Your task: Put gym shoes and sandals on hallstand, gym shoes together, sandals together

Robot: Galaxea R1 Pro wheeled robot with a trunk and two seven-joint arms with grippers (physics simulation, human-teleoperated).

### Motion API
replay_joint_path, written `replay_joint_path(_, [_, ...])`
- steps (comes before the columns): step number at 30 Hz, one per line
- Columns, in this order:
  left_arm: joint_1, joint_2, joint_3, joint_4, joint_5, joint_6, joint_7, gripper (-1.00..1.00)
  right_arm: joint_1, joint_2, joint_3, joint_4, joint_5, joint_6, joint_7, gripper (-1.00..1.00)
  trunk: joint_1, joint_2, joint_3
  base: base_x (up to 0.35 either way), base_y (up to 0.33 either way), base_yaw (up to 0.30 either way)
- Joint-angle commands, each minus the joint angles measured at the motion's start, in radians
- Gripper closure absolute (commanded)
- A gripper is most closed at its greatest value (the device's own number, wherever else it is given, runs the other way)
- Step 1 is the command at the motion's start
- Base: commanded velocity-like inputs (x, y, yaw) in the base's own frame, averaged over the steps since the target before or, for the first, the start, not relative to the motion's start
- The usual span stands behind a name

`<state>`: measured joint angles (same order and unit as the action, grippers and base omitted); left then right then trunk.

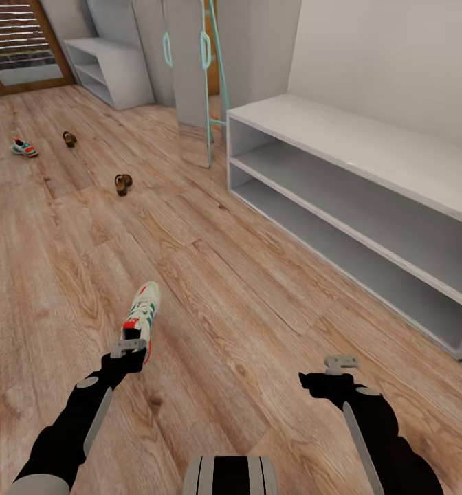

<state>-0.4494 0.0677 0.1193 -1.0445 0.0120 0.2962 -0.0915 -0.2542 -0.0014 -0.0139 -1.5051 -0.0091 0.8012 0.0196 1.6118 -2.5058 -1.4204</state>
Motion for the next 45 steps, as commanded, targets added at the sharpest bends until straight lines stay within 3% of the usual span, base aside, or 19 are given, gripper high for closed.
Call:
replay_joint_path(1, [0.0, 0.009, 0.01, -0.003, 0.002, 0.025, -0.005, 1.0, 0.0, 0.0, 0.003, -0.001, 0.0, 0.003, 0.001, -1.0, -0.001, 0.0, 0.003, 0.0, 0.0, 0.0])
replay_joint_path(5, [0.0, 0.026, 0.048, -0.027, 0.004, 0.087, -0.005, 1.0, 0.0, 0.001, 0.011, 0.0, 0.003, 0.0, -0.003, -1.0, -0.002, 0.001, 0.019, 0.0, 0.0, 0.0])
replay_joint_path(8, [0.001, 0.028, 0.059, -0.043, 0.004, 0.099, -0.005, 1.0, 0.0, 0.001, 0.012, 0.0, 0.004, 0.0, -0.004, -1.0, -0.004, 0.002, 0.03, 0.0, 0.0, 0.0])
replay_joint_path(11, [0.001, 0.031, 0.071, -0.055, 0.001, 0.168, -0.005, 1.0, 0.0, 0.001, 0.012, -0.003, 0.006, 0.0, -0.004, -1.0, -0.005, 0.002, 0.042, 0.0, 0.0, 0.0])
replay_joint_path(14, [0.001, 0.032, 0.072, -0.06, 0.0, 0.177, -0.005, 1.0, 0.0, 0.001, 0.012, -0.002, 0.006, 0.0, -0.004, -1.0, -0.006, 0.003, 0.054, 0.0, 0.0, 0.0])
replay_joint_path(17, [0.0, 0.028, 0.069, -0.136, 0.0, 0.192, -0.005, 1.0, 0.0, 0.001, 0.012, -0.003, 0.006, 0.001, -0.005, -1.0, -0.008, 0.004, 0.065, 0.0, 0.0, 0.0])
replay_joint_path(19, [0.0, 0.028, 0.066, -0.232, 0.0, 0.265, -0.005, 1.0, 0.0, 0.0, 0.012, -0.003, 0.007, 0.004, -0.006, -1.0, -0.009, 0.004, 0.073, 0.0, 0.0, 0.0])
replay_joint_path(22, [0.002, 0.027, 0.065, -0.262, -0.001, 0.314, -0.005, 1.0, 0.0, 0.0, 0.012, -0.003, 0.007, 0.005, -0.006, -1.0, -0.01, 0.005, 0.085, 0.0, 0.0, 0.002])
replay_joint_path(26, [0.005, 0.027, 0.066, -0.272, -0.001, 0.334, -0.005, 1.0, 0.0, 0.0, 0.014, -0.003, 0.008, 0.006, -0.006, -1.0, -0.012, 0.006, 0.1, 0.0, 0.0, 0.094])
replay_joint_path(45, [0.006, 0.025, 0.066, -0.274, 0.005, 0.346, -0.005, 1.0, 0.0, 0.001, 0.015, -0.003, 0.008, 0.006, -0.004, -1.0, -0.085, 0.139, 0.16, 0.0, 0.0, 0.274])
